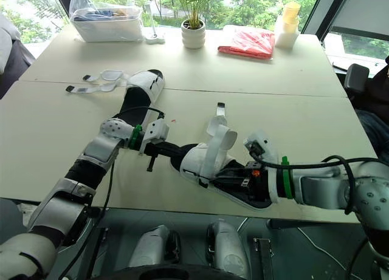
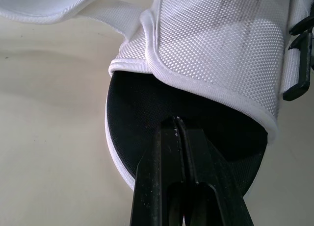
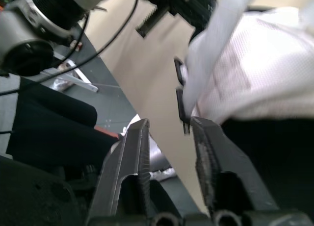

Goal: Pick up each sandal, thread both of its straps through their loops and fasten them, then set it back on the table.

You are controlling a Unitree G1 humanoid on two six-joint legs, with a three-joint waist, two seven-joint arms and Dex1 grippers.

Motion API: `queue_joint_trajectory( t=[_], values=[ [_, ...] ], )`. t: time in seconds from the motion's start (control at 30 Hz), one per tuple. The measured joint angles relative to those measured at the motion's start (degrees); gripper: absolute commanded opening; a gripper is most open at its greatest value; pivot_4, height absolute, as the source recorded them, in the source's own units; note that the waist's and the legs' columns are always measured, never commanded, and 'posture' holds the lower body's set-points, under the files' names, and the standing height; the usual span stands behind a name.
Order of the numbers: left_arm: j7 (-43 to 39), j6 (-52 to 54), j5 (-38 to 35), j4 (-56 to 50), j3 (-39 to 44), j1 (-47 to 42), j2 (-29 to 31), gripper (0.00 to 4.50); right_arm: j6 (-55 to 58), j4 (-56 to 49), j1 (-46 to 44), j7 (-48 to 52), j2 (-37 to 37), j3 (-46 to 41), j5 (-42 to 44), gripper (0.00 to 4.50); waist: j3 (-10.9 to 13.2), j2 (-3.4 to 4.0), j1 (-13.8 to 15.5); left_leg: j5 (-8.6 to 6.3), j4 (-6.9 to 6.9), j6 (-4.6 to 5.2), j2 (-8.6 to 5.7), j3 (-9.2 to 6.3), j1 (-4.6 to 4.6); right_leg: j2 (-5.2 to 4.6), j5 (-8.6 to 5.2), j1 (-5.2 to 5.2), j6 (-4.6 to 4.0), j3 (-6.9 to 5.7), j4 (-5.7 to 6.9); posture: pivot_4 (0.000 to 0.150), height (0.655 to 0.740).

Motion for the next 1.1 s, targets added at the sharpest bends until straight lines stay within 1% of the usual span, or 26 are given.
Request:
queue_joint_trajectory(
  t=[0.07,0.17,0.23,0.27,0.33,0.47,0.57,0.7,0.93,1.03,1.1],
  values=[
    [-0.18,-0.37,0.03,0.31,-0.09,-0.16,-0.12,0.0,-2.07,-0.98,5.58,-2.52,-1.42,-1.16,3.93,3.68,0.0,0.0,0.21,-0.01,0.0,0.02,0.0,0.0,0.0,0.0,0.02,0.03,0.04,0.0,-0.08,0.15,0.7278],
    [-0.26,-0.9,0.16,0.89,-0.14,-0.4,-0.17,0.0,-6.65,-3.31,12.27,-6.74,-1.4,-1.82,8.22,3.68,0.0,0.0,0.41,-0.01,0.0,0.02,0.0,0.0,0.03,0.01,0.04,0.06,0.05,-0.01,-0.09,0.15,0.7278],
    [-0.33,-0.93,0.21,1.13,-0.14,-0.49,-0.2,0.0,-9.86,-4.01,14.3,-9.34,0.11,-1.0,9.8,3.68,-0.01,-0.02,0.39,-0.01,0.0,0.02,0.0,0.0,0.06,0.01,0.04,0.1,0.05,0.0,-0.1,0.15,0.7278],
    [-0.4,-0.94,0.31,1.15,-0.17,-0.57,-0.22,0.0,-11.75,-3.98,14.7,-10.73,2.01,0.14,9.97,3.68,-0.02,-0.03,0.39,-0.01,0.0,0.02,0.0,-0.01,0.06,0.02,0.04,0.11,0.06,0.0,-0.11,0.15,0.7278],
    [-0.53,-0.94,0.37,1.15,-0.2,-0.63,-0.32,0.0,-14.61,-3.75,14.66,-12.93,5.1,2.68,9.93,3.68,-0.03,0.0,0.42,-0.01,0.0,0.02,0.0,-0.01,0.05,0.03,0.04,0.1,0.06,0.0,-0.12,0.15,0.7278],
    [-0.92,-0.89,0.69,1.25,-0.18,-0.83,-0.37,0.0,-17.35,-1.32,12.47,-15.91,8.82,6.38,10.03,3.68,-0.04,-0.02,0.48,-0.01,0.01,0.02,0.0,-0.01,0.05,0.04,0.04,0.11,0.06,-0.01,-0.13,0.15,0.7278],
    [-1.27,-0.75,1.09,1.27,-0.03,-1.08,0.49,0.0,-18.24,0.44,11.07,-17.56,11.14,8.59,10.39,3.68,-0.1,-0.03,-0.31,0.01,0.0,-0.01,0.02,-0.01,0.11,0.06,0.05,0.14,0.03,0.0,-0.1,0.15,0.7278],
    [-1.35,-0.7,1.1,1.24,0.06,-1.1,0.44,0.0,-18.35,1.34,10.6,-18.05,12.83,10.31,9.22,3.68,-0.15,-0.02,-0.9,0.03,0.0,-0.04,0.04,-0.02,0.21,0.08,0.07,0.23,0.0,0.0,-0.1,0.15,0.7278],
    [-1.15,-0.04,1.1,0.94,0.06,-1.08,0.13,0.0,-17.44,3.03,7.66,-17.63,14.55,13.79,7.23,3.68,-0.17,-0.01,-0.61,0.02,0.02,-0.03,0.04,-0.01,0.15,0.08,0.07,0.21,0.0,0.0,-0.13,0.15,0.7278],
    [-1.03,0.3,1.13,0.83,0.05,-1.07,0.13,0.0,-16.88,4.16,6.47,-16.78,15.0,14.35,5.1,2.85,-0.17,-0.01,-0.6,0.03,0.02,-0.03,0.03,-0.01,0.15,0.08,0.07,0.21,0.0,0.0,-0.13,0.15,0.7278],
    [-1.02,0.31,1.17,0.83,0.05,-1.07,0.15,0.0,-16.88,5.07,6.05,-16.25,15.23,14.34,3.55,1.91,-0.17,-0.01,-0.6,0.02,0.02,-0.03,0.03,-0.01,0.13,0.08,0.07,0.2,0.0,0.0,-0.13,0.15,0.7278]
  ],
)
